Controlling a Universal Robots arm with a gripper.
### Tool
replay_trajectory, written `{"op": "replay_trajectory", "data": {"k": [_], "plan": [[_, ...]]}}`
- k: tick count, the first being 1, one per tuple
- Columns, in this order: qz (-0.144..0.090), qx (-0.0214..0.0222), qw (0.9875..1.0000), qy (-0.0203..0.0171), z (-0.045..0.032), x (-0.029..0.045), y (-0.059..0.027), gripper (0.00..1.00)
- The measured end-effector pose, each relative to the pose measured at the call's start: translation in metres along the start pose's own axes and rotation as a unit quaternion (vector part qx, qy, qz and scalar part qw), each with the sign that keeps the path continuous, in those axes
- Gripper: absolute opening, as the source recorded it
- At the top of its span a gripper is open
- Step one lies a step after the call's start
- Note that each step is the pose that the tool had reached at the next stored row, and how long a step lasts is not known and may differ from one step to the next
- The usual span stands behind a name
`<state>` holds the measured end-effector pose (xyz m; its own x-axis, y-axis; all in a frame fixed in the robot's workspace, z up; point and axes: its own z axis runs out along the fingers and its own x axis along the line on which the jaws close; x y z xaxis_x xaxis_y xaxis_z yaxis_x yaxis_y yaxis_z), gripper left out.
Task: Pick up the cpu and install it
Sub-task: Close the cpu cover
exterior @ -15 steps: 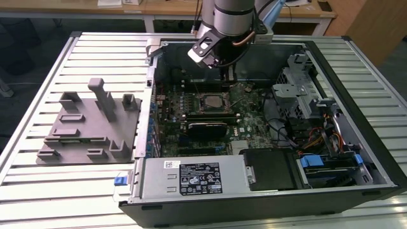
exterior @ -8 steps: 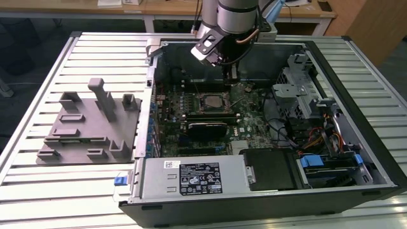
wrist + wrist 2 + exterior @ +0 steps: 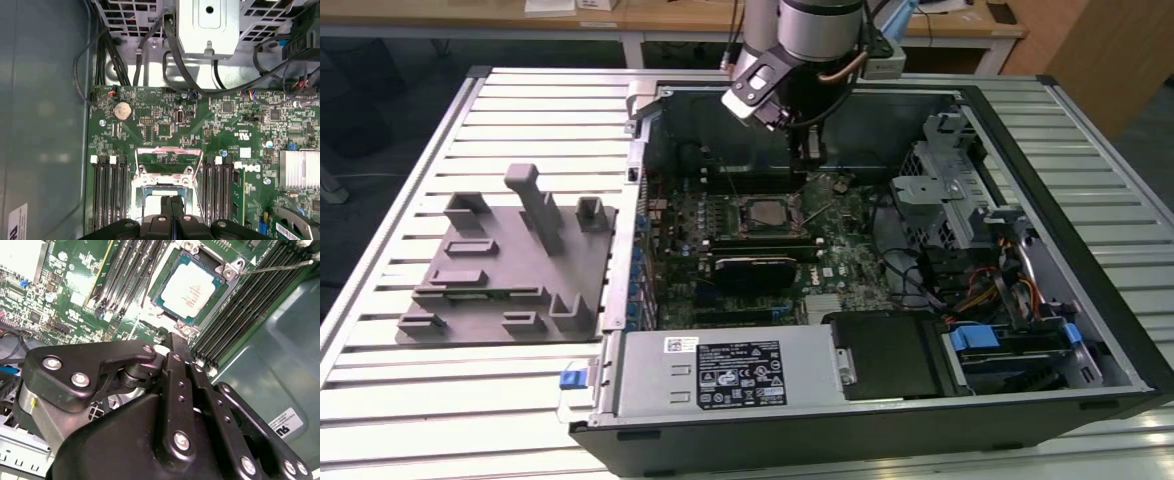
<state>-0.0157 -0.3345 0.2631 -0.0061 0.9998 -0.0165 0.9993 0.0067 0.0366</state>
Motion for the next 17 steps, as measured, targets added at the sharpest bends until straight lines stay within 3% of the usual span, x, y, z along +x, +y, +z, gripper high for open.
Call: {"op": "replay_trajectory", "data": {"k": [17], "plan": [[0.0,0.0038,1.0,-0.0001,0.0018,-0.0003,0.0508,0.11]]}}
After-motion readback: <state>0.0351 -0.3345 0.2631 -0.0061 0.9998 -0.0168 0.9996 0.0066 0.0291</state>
